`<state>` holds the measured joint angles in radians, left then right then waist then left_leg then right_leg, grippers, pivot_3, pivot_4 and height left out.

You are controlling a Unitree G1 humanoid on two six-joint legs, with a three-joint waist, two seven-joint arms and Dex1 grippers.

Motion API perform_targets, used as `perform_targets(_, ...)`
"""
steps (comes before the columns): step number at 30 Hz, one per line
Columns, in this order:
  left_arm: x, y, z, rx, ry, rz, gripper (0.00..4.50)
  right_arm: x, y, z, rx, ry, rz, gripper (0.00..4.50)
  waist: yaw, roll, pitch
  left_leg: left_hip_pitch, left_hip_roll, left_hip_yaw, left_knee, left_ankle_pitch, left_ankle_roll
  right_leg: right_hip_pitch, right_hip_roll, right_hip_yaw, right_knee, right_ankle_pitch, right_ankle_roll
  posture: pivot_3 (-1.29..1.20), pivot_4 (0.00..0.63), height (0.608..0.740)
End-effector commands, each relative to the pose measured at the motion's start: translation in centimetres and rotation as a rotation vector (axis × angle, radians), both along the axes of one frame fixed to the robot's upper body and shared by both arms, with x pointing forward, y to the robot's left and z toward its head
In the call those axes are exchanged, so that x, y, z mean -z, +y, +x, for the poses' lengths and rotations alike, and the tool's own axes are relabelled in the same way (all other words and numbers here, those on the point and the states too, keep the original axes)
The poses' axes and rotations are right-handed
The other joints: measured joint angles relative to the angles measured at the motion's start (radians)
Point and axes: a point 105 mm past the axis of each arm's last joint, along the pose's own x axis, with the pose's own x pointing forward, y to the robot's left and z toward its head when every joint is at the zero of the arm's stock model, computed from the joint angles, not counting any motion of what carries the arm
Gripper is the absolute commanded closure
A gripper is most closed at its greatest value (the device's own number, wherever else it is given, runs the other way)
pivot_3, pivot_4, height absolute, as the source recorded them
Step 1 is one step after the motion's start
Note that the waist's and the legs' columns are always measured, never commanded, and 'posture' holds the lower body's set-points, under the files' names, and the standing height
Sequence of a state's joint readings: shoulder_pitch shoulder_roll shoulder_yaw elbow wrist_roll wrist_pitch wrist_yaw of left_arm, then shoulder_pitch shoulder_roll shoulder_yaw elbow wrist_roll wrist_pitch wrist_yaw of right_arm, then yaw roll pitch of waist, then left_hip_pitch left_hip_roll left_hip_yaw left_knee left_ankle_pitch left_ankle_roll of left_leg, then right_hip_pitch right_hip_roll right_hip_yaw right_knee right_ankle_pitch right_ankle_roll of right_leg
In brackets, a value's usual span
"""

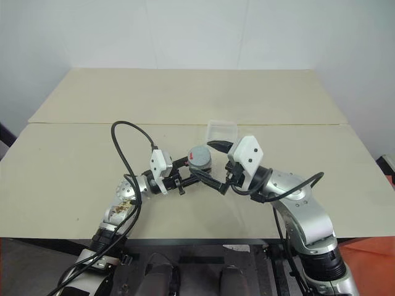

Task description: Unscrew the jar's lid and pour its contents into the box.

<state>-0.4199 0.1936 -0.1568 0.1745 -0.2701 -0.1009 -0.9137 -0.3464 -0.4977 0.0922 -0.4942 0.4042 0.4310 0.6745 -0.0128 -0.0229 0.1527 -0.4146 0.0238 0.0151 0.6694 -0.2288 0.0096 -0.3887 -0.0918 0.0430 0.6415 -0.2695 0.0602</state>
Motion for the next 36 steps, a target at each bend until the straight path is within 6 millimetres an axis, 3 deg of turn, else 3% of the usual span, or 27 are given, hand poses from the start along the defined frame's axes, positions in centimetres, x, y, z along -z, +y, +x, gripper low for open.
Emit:
perform_targets(1, -0.9, -0.2, -0.1, 0.004, -0.048, -0.008, 2.55, -0.6, 0.5, 0.2, 0.002, -0.029, 0.003, 0.06, 0.0, 0.0, 0.0, 0.0, 0.0, 0.0, 0.0, 0.0, 0.0, 0.0, 0.0, 0.0, 0.0, 0.0, 0.0, 0.0, 0.15, 0.74)
perform_targets(12, -0.8, -0.2, -0.3, 0.001, -0.047, -0.012, 2.55, -0.2, 0.4, 0.7, 0.025, -0.002, 0.014, 0.06, 0.001, 0.0, 0.0, 0.0, 0.0, 0.0, 0.0, 0.0, 0.0, 0.0, 0.0, 0.0, 0.0, 0.0, 0.0, 0.0, 0.15, 0.74)
perform_targets(15, -0.9, -0.2, -0.3, 0.001, -0.048, -0.013, 2.55, -0.2, 0.4, 0.8, 0.024, 0.004, 0.015, 0.62, 0.001, 0.0, 0.0, 0.0, 0.0, 0.0, 0.0, 0.0, 0.0, 0.0, 0.0, 0.0, 0.0, 0.0, 0.0, 0.0, 0.15, 0.74)
perform_targets(19, -0.9, -0.2, -0.3, 0.004, -0.047, -0.016, 2.55, 0.0, 0.4, 0.8, 0.026, 0.009, 0.012, 1.74, 0.001, 0.0, 0.0, 0.0, 0.0, 0.0, 0.0, 0.0, 0.0, 0.0, 0.0, 0.0, 0.0, 0.0, 0.0, 0.0, 0.15, 0.74)
perform_targets(29, -0.9, -0.1, -0.5, 0.028, -0.047, -0.007, 2.55, 0.2, -0.2, 0.8, -0.007, 0.013, -0.003, 1.74, 0.001, 0.0, 0.0, 0.0, 0.0, 0.0, 0.0, 0.0, 0.0, 0.0, 0.0, 0.0, 0.0, 0.0, 0.0, 0.0, 0.15, 0.74)
perform_targets(36, -0.7, -0.1, -0.8, 0.064, -0.059, 0.02, 2.55, -1.1, -1.0, 1.2, -0.114, 0.029, 0.021, 1.74, -0.001, 0.0, 0.0, 0.0, 0.0, 0.0, 0.0, 0.0, 0.0, 0.0, 0.0, 0.0, 0.0, 0.0, 0.0, 0.0, 0.15, 0.74)
